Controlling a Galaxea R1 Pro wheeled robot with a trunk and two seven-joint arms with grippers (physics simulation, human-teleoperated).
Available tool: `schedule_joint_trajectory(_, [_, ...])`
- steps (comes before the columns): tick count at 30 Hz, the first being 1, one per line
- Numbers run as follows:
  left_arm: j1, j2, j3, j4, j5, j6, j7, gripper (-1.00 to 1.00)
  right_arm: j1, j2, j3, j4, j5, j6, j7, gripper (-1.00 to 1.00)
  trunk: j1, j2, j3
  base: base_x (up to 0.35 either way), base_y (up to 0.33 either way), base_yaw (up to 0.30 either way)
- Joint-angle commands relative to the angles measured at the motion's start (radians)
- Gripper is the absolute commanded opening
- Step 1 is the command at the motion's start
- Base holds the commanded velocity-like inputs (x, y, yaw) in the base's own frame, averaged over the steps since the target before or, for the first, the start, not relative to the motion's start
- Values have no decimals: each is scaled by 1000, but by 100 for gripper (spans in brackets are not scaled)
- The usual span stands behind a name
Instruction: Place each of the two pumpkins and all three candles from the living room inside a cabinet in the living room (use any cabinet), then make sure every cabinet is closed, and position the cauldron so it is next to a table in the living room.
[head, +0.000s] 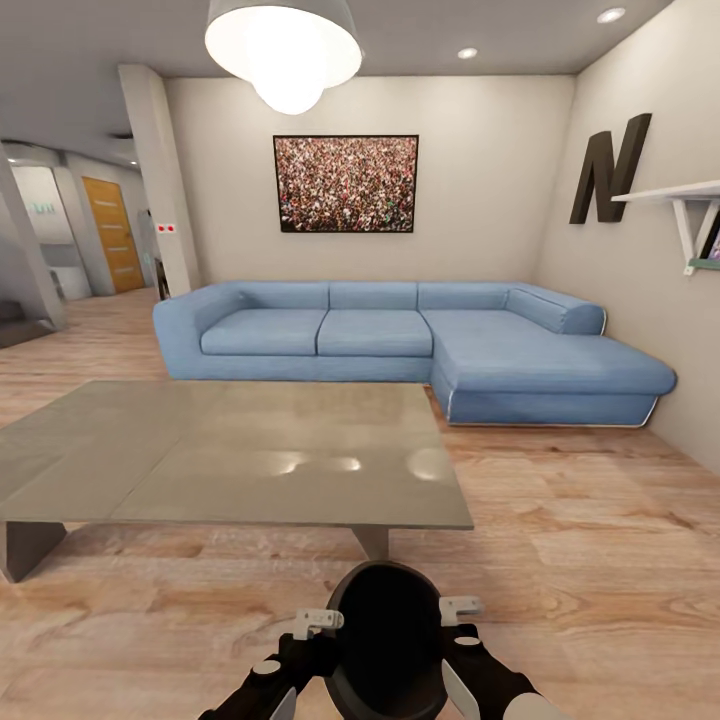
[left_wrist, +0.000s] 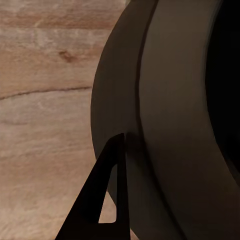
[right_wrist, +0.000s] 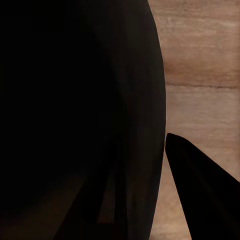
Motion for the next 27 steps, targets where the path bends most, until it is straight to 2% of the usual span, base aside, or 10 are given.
schedule_joint_trajectory(1, [-1,2,-11,-23,14,-15,-52,-100,0,-4,21,1,-13,8,-3,-100,0,-1,-1,6,0,0])
schedule_joint_trajectory(8, [-1,2,-11,-24,14,-15,-52,-100,0,-4,21,1,-13,8,-3,-100,0,-1,-1,1,0,0])
schedule_joint_trajectory(27, [-1,3,-11,-22,14,-14,-52,-100,0,-4,21,1,-13,8,-3,-100,8,-5,-74,0,0,0])
